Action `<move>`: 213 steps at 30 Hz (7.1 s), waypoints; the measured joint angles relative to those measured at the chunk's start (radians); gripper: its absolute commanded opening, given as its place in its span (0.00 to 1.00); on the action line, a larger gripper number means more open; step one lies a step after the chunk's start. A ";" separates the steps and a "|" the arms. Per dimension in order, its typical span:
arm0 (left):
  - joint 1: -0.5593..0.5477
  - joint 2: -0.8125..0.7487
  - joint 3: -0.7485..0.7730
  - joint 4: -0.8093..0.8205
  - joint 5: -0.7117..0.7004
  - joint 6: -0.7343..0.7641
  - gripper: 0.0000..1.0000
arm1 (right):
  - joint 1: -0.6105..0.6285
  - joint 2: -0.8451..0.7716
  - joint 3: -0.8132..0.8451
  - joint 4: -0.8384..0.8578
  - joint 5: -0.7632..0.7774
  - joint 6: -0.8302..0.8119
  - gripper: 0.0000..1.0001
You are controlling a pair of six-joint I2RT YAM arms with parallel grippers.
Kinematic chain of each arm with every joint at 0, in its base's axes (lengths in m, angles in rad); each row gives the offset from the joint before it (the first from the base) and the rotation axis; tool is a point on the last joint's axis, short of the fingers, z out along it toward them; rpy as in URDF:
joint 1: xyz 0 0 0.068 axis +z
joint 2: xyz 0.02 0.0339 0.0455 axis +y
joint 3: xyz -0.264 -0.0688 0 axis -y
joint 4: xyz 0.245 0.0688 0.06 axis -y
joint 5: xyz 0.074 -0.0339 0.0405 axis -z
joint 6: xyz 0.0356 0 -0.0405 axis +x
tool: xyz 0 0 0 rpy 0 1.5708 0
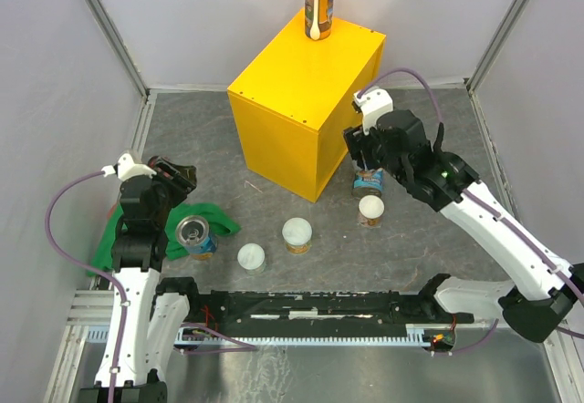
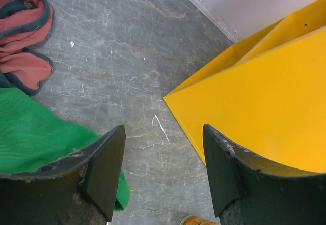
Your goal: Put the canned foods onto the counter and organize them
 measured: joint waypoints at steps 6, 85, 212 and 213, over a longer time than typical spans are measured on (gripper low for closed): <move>0.000 -0.001 -0.005 0.000 0.000 0.000 0.69 | -0.052 0.055 0.094 -0.015 -0.011 -0.016 0.01; 0.000 0.001 -0.086 0.000 -0.038 0.002 0.71 | -0.299 0.682 1.137 -0.100 -0.182 -0.041 0.01; 0.000 -0.002 -0.108 -0.008 -0.084 0.002 0.71 | -0.337 0.803 1.053 0.155 -0.191 -0.038 0.82; 0.000 -0.002 -0.108 -0.008 -0.084 0.002 0.71 | -0.337 0.801 1.041 0.155 -0.196 -0.034 0.84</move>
